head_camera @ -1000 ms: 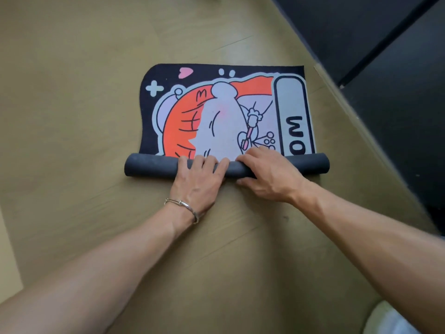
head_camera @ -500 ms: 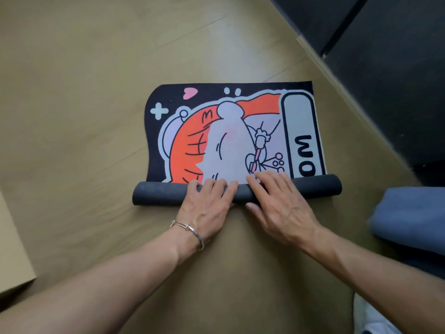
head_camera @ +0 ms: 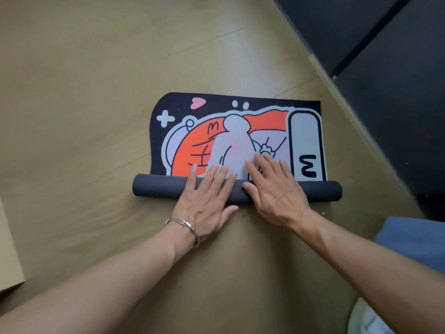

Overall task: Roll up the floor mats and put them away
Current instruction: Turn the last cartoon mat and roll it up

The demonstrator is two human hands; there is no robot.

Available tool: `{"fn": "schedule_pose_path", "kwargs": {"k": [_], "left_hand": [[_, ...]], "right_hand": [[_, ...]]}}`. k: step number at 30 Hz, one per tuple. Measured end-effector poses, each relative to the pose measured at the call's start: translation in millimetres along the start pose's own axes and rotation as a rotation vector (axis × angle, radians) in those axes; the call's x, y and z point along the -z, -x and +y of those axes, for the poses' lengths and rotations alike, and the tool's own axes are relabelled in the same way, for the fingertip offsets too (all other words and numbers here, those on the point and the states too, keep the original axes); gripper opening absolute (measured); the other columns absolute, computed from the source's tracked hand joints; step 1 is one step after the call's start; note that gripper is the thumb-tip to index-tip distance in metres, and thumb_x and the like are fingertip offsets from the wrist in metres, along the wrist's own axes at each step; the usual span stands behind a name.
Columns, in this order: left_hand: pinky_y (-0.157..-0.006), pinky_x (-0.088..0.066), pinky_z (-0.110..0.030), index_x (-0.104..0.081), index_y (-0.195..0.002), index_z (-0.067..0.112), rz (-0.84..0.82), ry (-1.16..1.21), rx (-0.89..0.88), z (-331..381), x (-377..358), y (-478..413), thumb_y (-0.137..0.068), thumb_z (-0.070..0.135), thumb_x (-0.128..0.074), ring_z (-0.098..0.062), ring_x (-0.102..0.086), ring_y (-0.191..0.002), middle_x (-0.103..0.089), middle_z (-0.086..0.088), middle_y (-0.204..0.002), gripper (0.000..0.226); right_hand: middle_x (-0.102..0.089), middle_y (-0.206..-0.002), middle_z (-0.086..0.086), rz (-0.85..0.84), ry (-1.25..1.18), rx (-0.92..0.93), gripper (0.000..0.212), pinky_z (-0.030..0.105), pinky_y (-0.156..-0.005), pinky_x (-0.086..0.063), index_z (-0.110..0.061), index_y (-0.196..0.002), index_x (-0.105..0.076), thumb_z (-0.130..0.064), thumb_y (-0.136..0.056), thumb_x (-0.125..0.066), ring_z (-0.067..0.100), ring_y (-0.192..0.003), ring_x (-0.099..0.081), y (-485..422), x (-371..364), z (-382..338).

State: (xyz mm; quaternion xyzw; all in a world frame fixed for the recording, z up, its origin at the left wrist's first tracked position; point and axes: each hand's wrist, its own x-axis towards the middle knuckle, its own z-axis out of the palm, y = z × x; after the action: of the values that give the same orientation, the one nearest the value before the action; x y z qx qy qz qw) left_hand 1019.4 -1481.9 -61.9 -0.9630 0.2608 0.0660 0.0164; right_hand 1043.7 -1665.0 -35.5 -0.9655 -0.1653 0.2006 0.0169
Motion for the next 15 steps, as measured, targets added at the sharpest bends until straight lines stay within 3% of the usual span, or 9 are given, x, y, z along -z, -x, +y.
{"fn": "schedule_pose_path", "kwargs": {"k": [3,6,9,12,15], "left_hand": [[-0.102,-0.028,-0.063,-0.051,-0.133,0.006,-0.058,0.005,0.017,-9.5,5.8,-22.9,-0.088,0.051,-0.023,-0.030,-0.052,-0.123,-0.055,-0.014,-0.133,0.070],[-0.106,-0.021,-0.064,-0.038,-0.143,0.009,-0.148,-0.032,0.036,-17.9,12.4,-40.4,-0.088,0.053,-0.007,-0.028,-0.039,-0.135,-0.043,-0.011,-0.145,0.077],[-0.102,-0.029,-0.064,-0.045,-0.139,0.011,-0.027,-0.068,0.066,-16.8,11.1,-39.3,-0.089,0.051,-0.018,-0.028,-0.045,-0.130,-0.049,-0.012,-0.140,0.070],[-0.103,-0.021,-0.063,-0.030,-0.141,0.010,0.099,-0.063,0.031,-3.9,2.7,-27.8,-0.089,0.046,-0.027,-0.030,-0.040,-0.134,-0.042,-0.015,-0.144,0.064],[-0.105,-0.017,-0.062,-0.029,-0.141,0.008,0.068,-0.025,0.025,-1.7,2.9,-29.2,-0.087,0.046,-0.031,-0.033,-0.037,-0.135,-0.040,-0.015,-0.146,0.066]], "right_hand": [[-0.041,-0.146,0.017,0.072,-0.018,-0.010,0.067,0.050,-0.112,-0.024,-0.009,-0.141,-0.043,-0.048,-0.094,-0.015,0.033,-0.137,-0.037,1.0,3.6,0.9],[-0.049,-0.140,0.017,0.075,0.018,0.012,0.064,0.052,-0.106,-0.035,-0.009,-0.137,-0.048,-0.046,-0.100,-0.012,0.033,-0.129,-0.047,8.3,-3.6,-0.7],[-0.039,-0.149,0.012,0.026,-0.001,-0.002,0.068,0.046,-0.112,-0.025,-0.016,-0.146,-0.037,-0.050,-0.097,-0.005,0.029,-0.137,-0.036,1.7,-2.0,-1.1],[-0.015,-0.159,0.008,0.011,0.004,-0.019,0.071,0.041,-0.117,-0.008,-0.023,-0.152,-0.018,-0.051,-0.090,0.004,0.024,-0.146,-0.013,-18.6,9.3,4.6],[-0.003,-0.161,0.008,0.044,0.022,-0.047,0.062,0.042,-0.117,-0.002,-0.023,-0.152,-0.016,-0.047,-0.096,-0.004,0.023,-0.147,-0.004,-40.1,17.4,10.5]]}}
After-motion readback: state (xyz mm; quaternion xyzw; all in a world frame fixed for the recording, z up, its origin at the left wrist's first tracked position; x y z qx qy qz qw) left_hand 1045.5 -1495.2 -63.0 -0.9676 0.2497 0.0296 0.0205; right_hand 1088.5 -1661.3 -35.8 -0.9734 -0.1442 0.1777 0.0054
